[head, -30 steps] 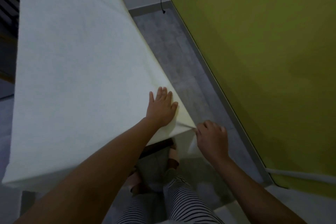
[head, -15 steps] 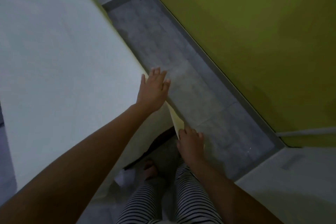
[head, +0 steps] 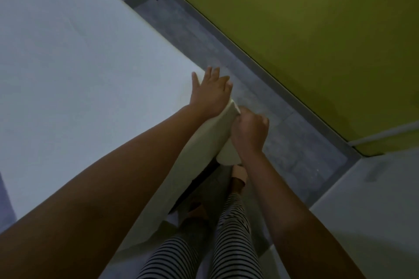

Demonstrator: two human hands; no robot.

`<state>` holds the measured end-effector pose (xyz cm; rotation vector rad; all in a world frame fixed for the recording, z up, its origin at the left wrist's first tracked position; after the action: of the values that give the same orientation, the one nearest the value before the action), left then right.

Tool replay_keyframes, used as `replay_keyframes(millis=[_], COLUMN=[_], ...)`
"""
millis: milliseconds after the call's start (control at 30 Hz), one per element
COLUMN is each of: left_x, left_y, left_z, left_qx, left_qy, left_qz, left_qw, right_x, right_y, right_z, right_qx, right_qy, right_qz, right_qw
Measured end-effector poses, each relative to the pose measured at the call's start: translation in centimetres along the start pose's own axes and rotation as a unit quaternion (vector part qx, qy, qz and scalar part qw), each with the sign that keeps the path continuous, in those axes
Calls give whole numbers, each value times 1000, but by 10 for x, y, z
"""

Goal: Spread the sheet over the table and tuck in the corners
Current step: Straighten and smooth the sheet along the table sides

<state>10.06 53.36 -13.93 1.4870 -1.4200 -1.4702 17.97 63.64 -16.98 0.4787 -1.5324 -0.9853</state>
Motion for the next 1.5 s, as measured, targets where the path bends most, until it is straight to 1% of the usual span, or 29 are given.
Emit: replay_keyframes(millis=[67,133,167,233,267,333,433,533,600,633,700,767,800,900,933,967,1000,1033,1067,1100,1167,1200,1233,1267,1333,1400,1433,1467,1500], left_x=[-7,-12,-15,-24,-28,-29,-18,-10,-8,-8,-11,-17,-19,-14,-13,-15,-18,-21,-24,-24,-21,-19,-19,-19,-20,-15,-8,-1,7], left_y=[-2,-5,-6,-7,-6,-1,9,10,4,0,-7,-10,-10,-7,-6,-5,-5,-6,-7,-6,-5,-5,-4,-2,2,8,11,13,15], left_z=[1,3,4,3,2,-4,-16,-22,-23,-24,-28,-30,-30,-28,-28,-29,-30,-32,-33,-33,-32,-33,-35,-38,-49,-62,-69,-76,-83], left_qx=[16,25,30,46,50,42,12,28,35,29,11,4,11,25,22,18,19,19,20,27,35,32,27,21,3,-20,-29,-33,-37], left_qy=[-5,-4,-9,-41,-60,-77,-55,-27,-22,-25,-46,-64,-62,-51,-55,-63,-72,-79,-81,-77,-71,-75,-83,-89,-98,-98,-93,-83,-72], left_qz=[11,22,26,18,7,-15,-11,-20,-33,-32,-27,-30,-35,-33,-28,-24,-21,-15,-9,-10,-21,-24,-30,-46,-92,-111,-111,-105,-97], left_qw=[1000,999,999,998,997,996,998,999,999,999,999,997,997,998,998,998,997,997,996,997,997,996,996,995,991,989,989,990,992], right_x=[-6,-15,-22,-33,-36,-39,-35,-17,-15,-17,-29,-35,-34,-35,-34,-34,-37,-40,-41,-39,-39,-42,-46,-52,-74,-92,-96,-98,-99], right_y=[5,-4,-15,-37,-46,-52,-41,-18,-12,-15,-30,-40,-40,-32,-31,-35,-40,-45,-48,-46,-43,-46,-49,-56,-76,-92,-96,-96,-93], right_z=[3,-5,-12,-29,-35,-39,-40,-45,-51,-54,-61,-63,-61,-65,-69,-72,-77,-80,-81,-79,-84,-91,-100,-110,-128,-141,-148,-155,-162], right_qx=[-55,-78,-72,-44,-41,-29,6,-66,-113,-111,-62,-23,-27,-124,-126,-97,-45,0,22,-5,-108,-125,-109,-63,70,214,282,329,345], right_qy=[0,8,-3,-68,-80,-64,-50,-14,4,6,4,-14,-8,15,24,23,2,-29,-42,-28,15,34,26,1,-75,-121,-125,-117,-110], right_qz=[35,44,59,126,127,90,94,143,150,145,130,159,158,152,140,128,120,131,144,150,129,100,77,57,4,-32,-68,-109,-133], right_qw=[998,996,996,989,988,993,994,987,982,983,990,987,987,980,982,987,992,991,988,988,986,987,991,996,995,969,949,931,923])
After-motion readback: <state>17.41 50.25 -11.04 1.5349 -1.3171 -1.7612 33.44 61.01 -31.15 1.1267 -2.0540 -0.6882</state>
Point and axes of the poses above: each hand's wrist, its own z-axis towards the middle knuckle, its own y-axis out of the back of the hand, x = y × z, the point moved 3 cm from there along z, towards the middle knuckle, and after that the axes turned 1 degree about x, right-handed, at the moved point
